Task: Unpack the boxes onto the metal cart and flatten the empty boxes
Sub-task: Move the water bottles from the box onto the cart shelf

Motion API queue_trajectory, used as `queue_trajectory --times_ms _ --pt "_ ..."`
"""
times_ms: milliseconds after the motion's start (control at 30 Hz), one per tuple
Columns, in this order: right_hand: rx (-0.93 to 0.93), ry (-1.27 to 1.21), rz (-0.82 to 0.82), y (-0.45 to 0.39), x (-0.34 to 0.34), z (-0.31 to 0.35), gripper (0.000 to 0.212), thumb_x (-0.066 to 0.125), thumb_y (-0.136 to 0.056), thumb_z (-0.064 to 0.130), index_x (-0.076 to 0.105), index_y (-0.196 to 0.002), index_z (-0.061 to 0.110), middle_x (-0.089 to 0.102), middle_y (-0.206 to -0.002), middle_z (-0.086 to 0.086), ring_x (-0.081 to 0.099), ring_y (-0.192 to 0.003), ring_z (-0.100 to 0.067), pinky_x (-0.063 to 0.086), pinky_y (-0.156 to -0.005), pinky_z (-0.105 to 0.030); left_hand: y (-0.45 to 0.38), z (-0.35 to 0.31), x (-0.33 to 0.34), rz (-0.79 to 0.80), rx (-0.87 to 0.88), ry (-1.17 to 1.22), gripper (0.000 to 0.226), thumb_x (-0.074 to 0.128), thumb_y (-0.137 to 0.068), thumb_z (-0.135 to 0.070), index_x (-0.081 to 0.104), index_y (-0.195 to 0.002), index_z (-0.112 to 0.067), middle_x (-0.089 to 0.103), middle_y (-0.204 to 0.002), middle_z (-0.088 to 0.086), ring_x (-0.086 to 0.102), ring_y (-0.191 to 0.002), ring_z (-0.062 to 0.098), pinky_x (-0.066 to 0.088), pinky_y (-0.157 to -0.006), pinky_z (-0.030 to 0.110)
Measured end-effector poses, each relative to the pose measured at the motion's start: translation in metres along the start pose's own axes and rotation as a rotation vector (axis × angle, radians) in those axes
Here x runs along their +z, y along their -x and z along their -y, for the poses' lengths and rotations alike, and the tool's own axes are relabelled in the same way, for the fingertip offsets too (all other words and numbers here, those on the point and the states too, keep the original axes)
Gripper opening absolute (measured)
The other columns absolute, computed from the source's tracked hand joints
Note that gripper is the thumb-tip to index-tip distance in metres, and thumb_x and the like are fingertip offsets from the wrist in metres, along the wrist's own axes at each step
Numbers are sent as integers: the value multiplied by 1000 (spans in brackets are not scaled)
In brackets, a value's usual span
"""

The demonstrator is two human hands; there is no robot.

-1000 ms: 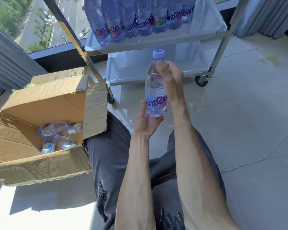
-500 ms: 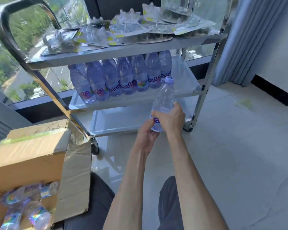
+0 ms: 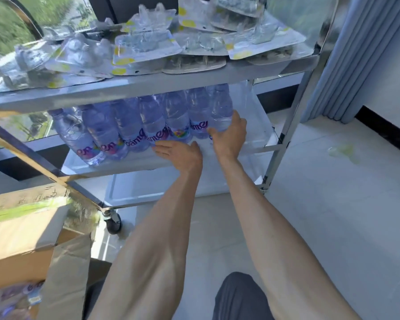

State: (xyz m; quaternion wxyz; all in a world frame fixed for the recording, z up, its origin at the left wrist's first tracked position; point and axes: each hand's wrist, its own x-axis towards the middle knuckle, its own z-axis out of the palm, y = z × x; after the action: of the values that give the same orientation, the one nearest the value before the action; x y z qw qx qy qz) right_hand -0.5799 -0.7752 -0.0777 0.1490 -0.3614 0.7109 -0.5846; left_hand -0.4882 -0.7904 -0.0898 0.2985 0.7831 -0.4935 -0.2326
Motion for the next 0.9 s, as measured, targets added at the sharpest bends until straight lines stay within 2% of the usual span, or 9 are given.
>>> queue_trajectory --times_ms 100,200,300,400,533,667,800,900 --pt "-76 -8 -4 -9 11 -14 71 82 -70 16 48 -133 11 52 -118 -8 55 -106 -21 49 -89 -31 -13 1 10 -61 -20 65 119 71 -86 -47 -9 -148 16 -6 -157 35 -7 -149 43 1 -123 43" --pt "-92 -6 -49 -10 19 -25 78 79 -76 18 40 -143 7 53 -131 -9 51 -119 -24 45 -99 -32 -13 0 16 -98 -20 131 121 76 -83 -41 -10 -149 13 -10 -158 33 -9 -150 40 -5 -121 34" --pt "-63 68 -87 -5 25 -36 79 79 -79 20 38 -146 9 54 -133 -10 48 -121 -25 43 -98 -34 -13 0 22 -96 -31 104 120 76 -84 -40 -10 -150 12 -11 -159 31 -9 -150 38 -4 -117 27" --pt "-47 95 -114 -6 28 -38 70 79 -78 16 45 -139 10 58 -122 -9 54 -112 -22 44 -89 -29 -15 1 22 -94 -32 110 120 75 -85 -41 -10 -150 12 -11 -159 31 -10 -150 38 -9 -113 24" --pt "-16 108 -124 -28 30 -33 48 79 -75 14 55 -116 10 65 -108 -6 62 -99 -24 41 -77 -23 -17 5 23 -100 4 87 119 74 -85 -41 -9 -150 13 -10 -158 33 -9 -150 40 -14 -111 26" --pt "1 110 -95 -47 36 -30 42 80 -75 18 57 -109 12 68 -104 -5 64 -96 -25 52 -82 -32 -18 5 23 -90 8 81 118 73 -86 -41 -10 -150 13 -10 -158 33 -9 -150 40 -13 -114 28" --pt "-10 101 -50 -60 45 -32 54 78 -81 22 54 -128 9 67 -119 -9 64 -108 -27 49 -91 -34 -20 9 27 -109 32 56 117 73 -86 -41 -10 -150 13 -10 -158 33 -10 -149 40 -14 -113 28" --pt "14 29 12 -62 50 -36 72 73 -87 18 37 -148 5 57 -139 -12 57 -124 -28 43 -103 -33 -22 9 29 -117 30 44 117 72 -86 -41 -10 -149 14 -11 -157 35 -10 -149 41 -9 -119 34"
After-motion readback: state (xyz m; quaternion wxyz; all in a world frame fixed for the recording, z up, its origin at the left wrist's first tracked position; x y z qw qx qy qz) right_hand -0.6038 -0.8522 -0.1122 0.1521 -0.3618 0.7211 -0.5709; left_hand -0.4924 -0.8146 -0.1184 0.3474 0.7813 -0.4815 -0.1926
